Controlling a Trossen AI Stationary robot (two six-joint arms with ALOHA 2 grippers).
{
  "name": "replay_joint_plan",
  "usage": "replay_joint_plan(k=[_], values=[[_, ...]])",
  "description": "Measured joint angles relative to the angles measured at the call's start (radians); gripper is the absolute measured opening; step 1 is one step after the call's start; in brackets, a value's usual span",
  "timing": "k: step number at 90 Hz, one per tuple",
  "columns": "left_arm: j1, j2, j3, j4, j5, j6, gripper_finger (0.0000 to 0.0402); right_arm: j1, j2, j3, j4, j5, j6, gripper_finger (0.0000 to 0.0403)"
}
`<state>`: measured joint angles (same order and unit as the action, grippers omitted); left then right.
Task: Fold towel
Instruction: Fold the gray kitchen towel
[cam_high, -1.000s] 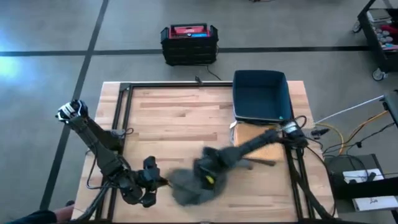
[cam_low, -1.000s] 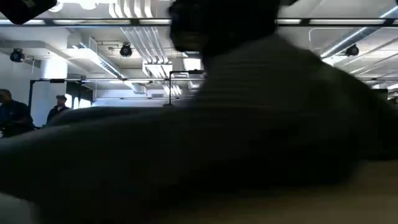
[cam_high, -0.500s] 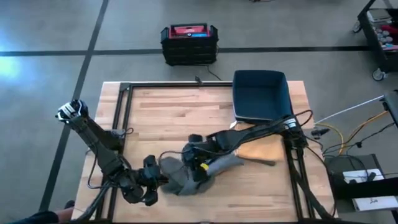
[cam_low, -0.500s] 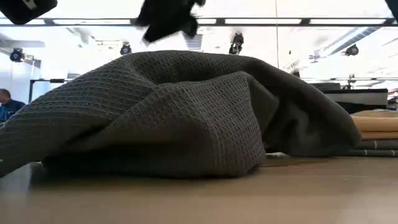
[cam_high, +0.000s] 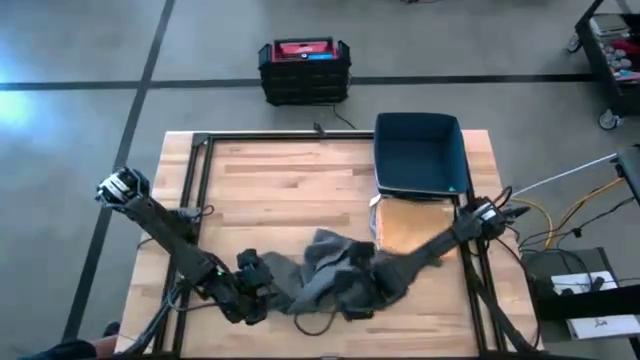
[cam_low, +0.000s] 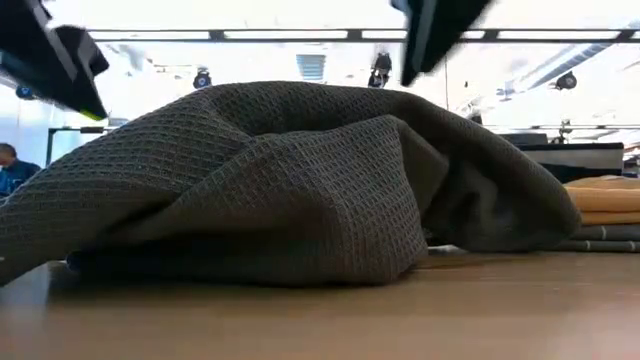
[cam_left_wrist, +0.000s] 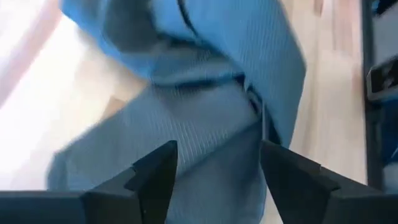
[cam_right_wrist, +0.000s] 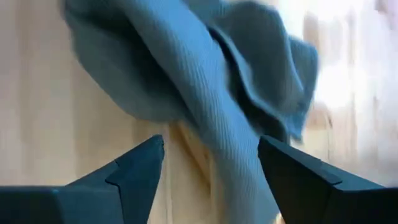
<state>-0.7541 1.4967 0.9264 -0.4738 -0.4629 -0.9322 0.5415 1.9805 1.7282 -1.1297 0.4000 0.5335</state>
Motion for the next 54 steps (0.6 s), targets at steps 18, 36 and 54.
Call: replay_joint_plan(k=[18,36,54], values=[[0.039,0.08,0.0,0.079,0.041,0.081,0.0198,0.074,-0.025,-0.149,0.014,0.163,0.216,0.025],[0.092,0.122,0.0,0.088,0.062,0.106,0.0164,0.085,-0.03,-0.223,0.12,0.29,0.292,0.0238],[0.12,0.169,0.002,0.108,0.112,0.113,0.007,0.082,-0.029,-0.285,0.34,0.318,0.21,0.0225]])
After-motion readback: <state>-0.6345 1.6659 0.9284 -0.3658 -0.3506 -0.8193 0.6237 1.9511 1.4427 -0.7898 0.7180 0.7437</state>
